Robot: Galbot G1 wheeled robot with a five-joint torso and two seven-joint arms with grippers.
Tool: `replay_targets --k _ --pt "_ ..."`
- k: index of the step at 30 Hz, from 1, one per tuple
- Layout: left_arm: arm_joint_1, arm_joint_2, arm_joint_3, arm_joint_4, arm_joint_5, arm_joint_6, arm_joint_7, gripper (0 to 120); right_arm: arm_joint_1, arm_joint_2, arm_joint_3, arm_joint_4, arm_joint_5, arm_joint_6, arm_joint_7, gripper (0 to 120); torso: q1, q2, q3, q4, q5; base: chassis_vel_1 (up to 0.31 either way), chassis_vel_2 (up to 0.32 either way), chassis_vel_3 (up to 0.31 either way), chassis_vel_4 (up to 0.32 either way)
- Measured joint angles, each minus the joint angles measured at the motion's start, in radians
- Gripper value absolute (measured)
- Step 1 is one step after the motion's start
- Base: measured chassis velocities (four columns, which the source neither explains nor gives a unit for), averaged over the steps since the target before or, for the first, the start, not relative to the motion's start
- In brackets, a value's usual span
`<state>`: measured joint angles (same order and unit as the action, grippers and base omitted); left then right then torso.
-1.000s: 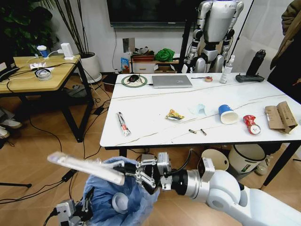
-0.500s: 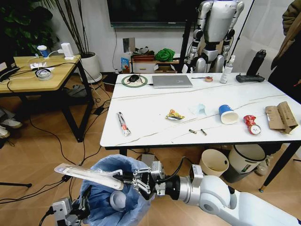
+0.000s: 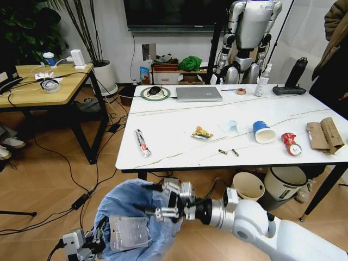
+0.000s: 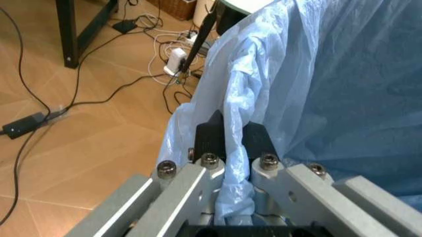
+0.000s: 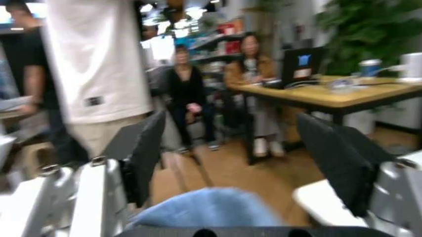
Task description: Pick up the trash bin and place the trash from the table into it.
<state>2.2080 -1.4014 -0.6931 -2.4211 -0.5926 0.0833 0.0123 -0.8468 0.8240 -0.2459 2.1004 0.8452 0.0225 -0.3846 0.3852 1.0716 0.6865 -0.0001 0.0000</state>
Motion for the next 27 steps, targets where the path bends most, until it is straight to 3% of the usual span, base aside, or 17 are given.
replay_targets --k 2,6,13,19,27 --pt "0.0 0.0 0.001 0.0 0.001 0.0 0.0 0 0.014 0.013 0.005 -0.01 0.001 -0.012 0.029 79 0.0 0.0 0.0 0.0 -0.0001 0.0 0.0 0.0 0.0" --pt "0.001 0.0 0.003 0.004 0.004 0.0 0.001 0 0.097 0.092 0.012 -0.074 0.0 -0.115 0.206 98 0.0 0.0 0.0 0.0 0.0 0.0 0.0 0.0 0.0" --pt "0.003 -0.002 0.002 0.003 0.005 -0.001 0.001 0 0.2 0.212 -0.039 -0.18 -0.048 -0.329 0.488 100 0.0 0.0 0.0 0.0 -0.0004 0.0 0.0 0.0 0.0" --pt "0.013 -0.002 -0.032 -0.007 0.004 -0.002 -0.002 0 0.242 0.34 -0.081 -0.264 -0.035 -0.44 0.569 100 0.0 0.0 0.0 0.0002 -0.0002 0.0 0.0 0.0 0.0" --pt "0.017 -0.003 -0.063 -0.01 -0.001 -0.003 -0.018 0 0.263 0.407 -0.102 -0.333 -0.035 -0.484 0.569 100 0.0 0.0 0.0 0.0002 -0.0003 0.0 0.0 0.0 0.0"
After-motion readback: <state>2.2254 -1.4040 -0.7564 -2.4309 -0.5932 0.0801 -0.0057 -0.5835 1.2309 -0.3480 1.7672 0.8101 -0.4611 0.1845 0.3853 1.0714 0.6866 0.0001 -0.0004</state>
